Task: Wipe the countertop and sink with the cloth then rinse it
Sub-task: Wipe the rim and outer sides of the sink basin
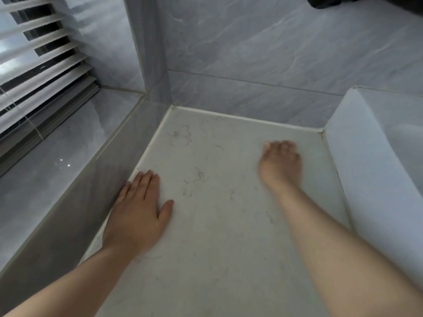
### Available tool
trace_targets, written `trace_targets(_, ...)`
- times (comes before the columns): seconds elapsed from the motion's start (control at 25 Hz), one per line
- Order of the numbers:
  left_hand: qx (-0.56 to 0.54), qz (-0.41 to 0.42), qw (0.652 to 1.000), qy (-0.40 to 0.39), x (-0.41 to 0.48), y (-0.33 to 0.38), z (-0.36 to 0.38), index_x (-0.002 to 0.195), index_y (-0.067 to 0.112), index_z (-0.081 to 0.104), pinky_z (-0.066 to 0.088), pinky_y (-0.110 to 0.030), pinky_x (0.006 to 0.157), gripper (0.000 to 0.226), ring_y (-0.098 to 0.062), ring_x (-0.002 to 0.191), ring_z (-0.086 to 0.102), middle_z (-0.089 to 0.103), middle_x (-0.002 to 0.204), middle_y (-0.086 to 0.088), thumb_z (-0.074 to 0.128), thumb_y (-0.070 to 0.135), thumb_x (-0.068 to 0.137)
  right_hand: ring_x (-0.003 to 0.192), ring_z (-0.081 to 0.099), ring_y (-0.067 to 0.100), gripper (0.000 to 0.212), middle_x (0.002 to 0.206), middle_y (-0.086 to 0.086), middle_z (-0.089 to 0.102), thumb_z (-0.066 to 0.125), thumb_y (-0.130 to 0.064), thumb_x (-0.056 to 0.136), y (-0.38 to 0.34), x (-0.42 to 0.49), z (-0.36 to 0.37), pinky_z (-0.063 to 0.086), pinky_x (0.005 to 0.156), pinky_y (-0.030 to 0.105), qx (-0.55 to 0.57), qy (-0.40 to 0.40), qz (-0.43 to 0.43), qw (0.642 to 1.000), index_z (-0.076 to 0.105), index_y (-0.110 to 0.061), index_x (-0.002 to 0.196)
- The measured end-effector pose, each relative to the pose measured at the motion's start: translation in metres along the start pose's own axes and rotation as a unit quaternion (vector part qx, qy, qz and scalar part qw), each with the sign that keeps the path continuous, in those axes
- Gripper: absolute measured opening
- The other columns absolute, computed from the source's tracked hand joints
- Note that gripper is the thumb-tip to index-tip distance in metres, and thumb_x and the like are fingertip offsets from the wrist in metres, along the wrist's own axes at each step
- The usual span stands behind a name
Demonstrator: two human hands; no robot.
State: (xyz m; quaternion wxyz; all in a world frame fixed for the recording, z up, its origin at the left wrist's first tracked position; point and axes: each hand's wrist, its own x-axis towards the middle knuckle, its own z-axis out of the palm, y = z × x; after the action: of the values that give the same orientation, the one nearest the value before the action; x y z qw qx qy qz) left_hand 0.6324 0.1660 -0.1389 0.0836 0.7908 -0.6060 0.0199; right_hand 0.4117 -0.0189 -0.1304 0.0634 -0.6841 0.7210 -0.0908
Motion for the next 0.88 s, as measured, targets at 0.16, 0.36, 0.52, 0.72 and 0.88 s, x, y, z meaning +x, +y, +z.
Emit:
trace_targets(0.16,-0.024,-0.001,1.000,0.004,0.002,-0.002,0.001,0.146,0.011,0.023,-0.003,-0.025,0.112,0.089,-0.014,0.144,0.011,0.019,0.155,-0.004,-0.003,0.056,0.074,0.147,0.009,0.021,0.048,0.158,0.009,0.019,0.018,-0.030,0.104,-0.127,-0.052,0.025,0.007,0.116,0.035,0.048,-0.082,-0.322,0.942,0.029,-0.011,0.147)
trace_targets(0.36,-0.026,-0.004,1.000,0.010,0.003,-0.004,0.006,0.142,0.006,0.033,0.006,-0.031,0.114,0.085,-0.019,0.142,0.021,0.029,0.151,-0.009,0.003,0.054,0.078,0.146,0.004,0.012,0.047,0.159,-0.002,0.016,0.026,-0.026,0.102,-0.118,-0.062,0.016,0.004,0.116,0.035,0.013,-0.131,-0.427,0.895,0.026,-0.021,0.149)
trace_targets(0.52,-0.010,-0.002,1.000,0.006,0.003,-0.004,0.005,0.141,0.005,0.036,0.010,-0.034,0.115,0.085,-0.021,0.141,0.023,0.031,0.150,-0.010,0.004,0.053,0.079,0.146,0.010,0.018,0.046,0.157,0.003,0.022,0.027,-0.026,0.101,0.005,-0.030,-0.003,0.011,0.116,0.039,-0.041,-0.037,-0.192,0.980,0.030,-0.018,0.146)
trace_targets(0.72,0.000,-0.010,1.000,0.013,0.002,-0.001,0.004,0.137,0.003,0.042,0.015,-0.036,0.113,0.080,-0.023,0.138,0.031,0.038,0.146,-0.013,0.008,0.050,0.081,0.145,0.012,0.027,0.051,0.156,0.012,0.023,0.018,-0.028,0.101,0.055,-0.050,-0.014,0.014,0.115,0.042,-0.028,0.012,0.080,0.996,0.028,-0.008,0.147)
trace_targets(0.88,-0.040,-0.035,0.997,0.063,-0.001,-0.001,0.005,0.114,-0.007,0.060,0.041,-0.048,0.099,0.061,-0.037,0.114,0.056,0.060,0.121,-0.025,0.025,0.030,0.081,0.144,0.019,0.027,0.062,0.152,0.015,0.031,0.005,-0.029,0.094,-0.044,-0.102,0.015,0.018,0.114,0.041,0.046,0.015,-0.163,0.985,0.036,-0.007,0.143)
